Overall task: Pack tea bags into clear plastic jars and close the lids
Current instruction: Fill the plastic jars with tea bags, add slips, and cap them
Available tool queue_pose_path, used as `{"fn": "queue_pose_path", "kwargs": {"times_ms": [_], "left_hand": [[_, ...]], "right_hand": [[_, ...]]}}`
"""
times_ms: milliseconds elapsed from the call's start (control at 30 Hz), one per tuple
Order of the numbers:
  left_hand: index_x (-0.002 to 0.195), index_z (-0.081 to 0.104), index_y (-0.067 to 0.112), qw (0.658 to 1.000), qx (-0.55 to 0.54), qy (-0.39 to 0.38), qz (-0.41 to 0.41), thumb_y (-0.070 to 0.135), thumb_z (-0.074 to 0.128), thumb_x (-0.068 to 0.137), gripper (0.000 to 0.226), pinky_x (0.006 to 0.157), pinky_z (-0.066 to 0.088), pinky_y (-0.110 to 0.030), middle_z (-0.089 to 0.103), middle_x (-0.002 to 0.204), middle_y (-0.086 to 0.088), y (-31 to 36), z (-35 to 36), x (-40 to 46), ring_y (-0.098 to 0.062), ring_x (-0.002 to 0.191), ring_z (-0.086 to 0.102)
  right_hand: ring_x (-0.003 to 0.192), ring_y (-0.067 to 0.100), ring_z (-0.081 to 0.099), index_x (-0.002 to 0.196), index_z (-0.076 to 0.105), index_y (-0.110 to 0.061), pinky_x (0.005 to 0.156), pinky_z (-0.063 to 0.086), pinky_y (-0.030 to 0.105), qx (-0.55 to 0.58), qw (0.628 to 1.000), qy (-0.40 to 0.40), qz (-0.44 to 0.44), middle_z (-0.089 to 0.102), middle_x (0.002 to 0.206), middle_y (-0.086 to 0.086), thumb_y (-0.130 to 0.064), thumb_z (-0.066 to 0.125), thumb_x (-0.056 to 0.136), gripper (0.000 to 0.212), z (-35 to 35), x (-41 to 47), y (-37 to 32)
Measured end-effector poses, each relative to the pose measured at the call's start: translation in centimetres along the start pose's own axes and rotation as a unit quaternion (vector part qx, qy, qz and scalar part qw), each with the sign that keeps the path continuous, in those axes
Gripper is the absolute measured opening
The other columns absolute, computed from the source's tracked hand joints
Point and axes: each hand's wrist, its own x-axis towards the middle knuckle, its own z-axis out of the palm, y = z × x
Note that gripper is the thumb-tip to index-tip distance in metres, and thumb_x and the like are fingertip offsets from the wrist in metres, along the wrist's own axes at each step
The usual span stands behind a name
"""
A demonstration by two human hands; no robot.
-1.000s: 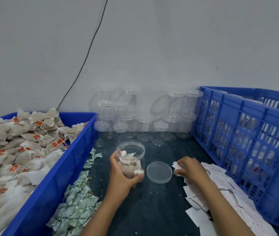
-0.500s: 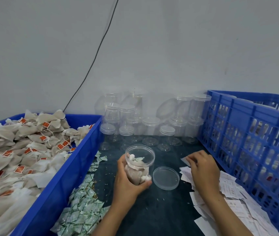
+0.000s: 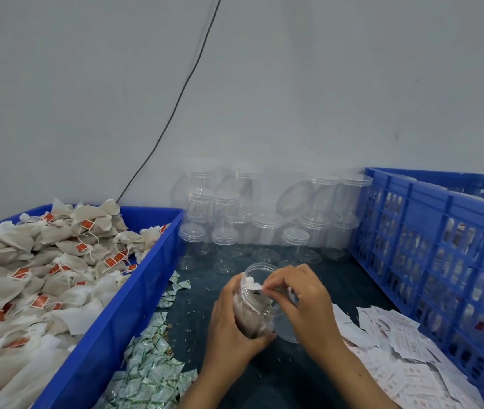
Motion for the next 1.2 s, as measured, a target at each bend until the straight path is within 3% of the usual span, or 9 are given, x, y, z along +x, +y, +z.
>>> {"fn": "queue_pose_path", "kwargs": {"times_ms": [167,333,400,533,600,667,767,900,1200], "left_hand": [[0.129,0.025,0.066,0.999,0.029,-0.008,0.022,0.038,0.083,0.051,0.1,0.088,0.039,-0.013,0.043,0.125,0.037,0.1,0.1,-0.1,0.005,0.119,0.045],[0.129,0.025,0.065,0.999,0.038,-0.019,0.03,0.04,0.081,0.051,0.099,0.084,0.037,-0.007,0.042,0.127,0.037,0.2,0.1,-0.1,0.007,0.119,0.043],[0.129,0.025,0.065,0.999,0.036,-0.017,0.029,0.041,0.081,0.051,0.1,0.085,0.037,-0.005,0.042,0.127,0.038,0.2,0.1,-0.1,0.006,0.12,0.043],[0.129,0.026,0.065,1.0,0.017,-0.006,0.016,0.037,0.084,0.05,0.102,0.091,0.04,-0.016,0.044,0.127,0.036,-0.1,0.1,0.1,0.004,0.119,0.045],[0.128,0.03,0.063,1.0,-0.001,0.004,0.003,0.028,0.089,0.051,0.103,0.095,0.04,-0.019,0.048,0.129,0.03,-0.4,0.0,0.1,0.005,0.121,0.046],[0.127,0.034,0.057,1.0,-0.021,0.014,-0.011,0.02,0.092,0.051,0.103,0.094,0.039,-0.013,0.05,0.129,0.027,-0.7,0.0,0.2,0.007,0.12,0.046],[0.124,0.038,0.05,0.999,-0.042,0.024,-0.023,0.013,0.093,0.051,0.099,0.09,0.036,-0.004,0.051,0.127,0.028,-1.0,0.0,0.3,0.013,0.117,0.047],[0.124,0.039,0.048,0.998,-0.053,0.029,-0.029,0.012,0.093,0.052,0.097,0.086,0.036,0.0,0.051,0.123,0.031,-1.2,0.0,0.4,0.021,0.111,0.046],[0.124,0.038,0.051,0.995,-0.074,0.027,-0.055,0.015,0.093,0.052,0.097,0.082,0.038,0.0,0.052,0.116,0.042,-1.7,-0.1,0.4,0.018,0.108,0.05]], "right_hand": [[0.077,0.0,0.046,0.07,0.074,-0.029,0.066,0.033,0.009,-0.054,0.984,-0.114,0.126,0.049,0.072,-0.013,-0.015,0.081,0.072,0.017,-0.9,0.9,0.1],[0.087,-0.014,0.05,0.078,0.078,-0.029,0.075,0.035,0.007,-0.046,0.971,-0.209,0.103,0.055,0.064,-0.045,-0.011,0.074,0.08,0.018,-1.9,1.3,-0.3],[0.086,-0.013,0.05,0.081,0.077,-0.029,0.077,0.033,0.011,-0.056,0.972,-0.213,0.082,0.056,0.065,-0.044,-0.013,0.071,0.083,0.018,-2.1,1.2,-0.3],[0.083,0.006,0.064,0.084,0.073,-0.019,0.08,0.047,0.023,0.107,0.987,-0.079,0.092,0.072,0.078,-0.014,-0.003,0.063,0.088,0.019,-2.2,0.7,-0.1],[0.084,0.012,0.066,0.085,0.068,-0.015,0.078,0.049,0.021,0.192,0.968,0.064,0.151,0.071,0.081,-0.003,0.004,0.056,0.091,0.023,-1.9,0.3,0.8],[0.087,0.014,0.064,0.089,0.063,-0.016,0.077,0.047,0.019,0.189,0.949,0.126,0.22,0.069,0.083,-0.002,0.006,0.053,0.091,0.024,-1.3,-0.2,2.1],[0.11,0.023,0.053,0.114,0.05,-0.02,0.09,0.042,0.031,0.066,0.952,-0.021,0.297,0.06,0.107,-0.001,-0.009,0.066,0.087,0.033,0.0,-1.6,4.7],[0.134,0.022,0.027,0.147,0.015,-0.029,0.107,0.025,0.032,-0.121,0.923,-0.236,0.279,0.034,0.142,0.0,-0.052,0.075,0.072,0.098,1.2,-3.3,6.5],[0.136,0.022,0.026,0.148,-0.001,-0.033,0.109,0.02,0.039,-0.225,0.906,-0.249,0.257,0.034,0.146,0.0,-0.066,0.065,0.071,0.106,0.6,-3.6,7.7]]}}
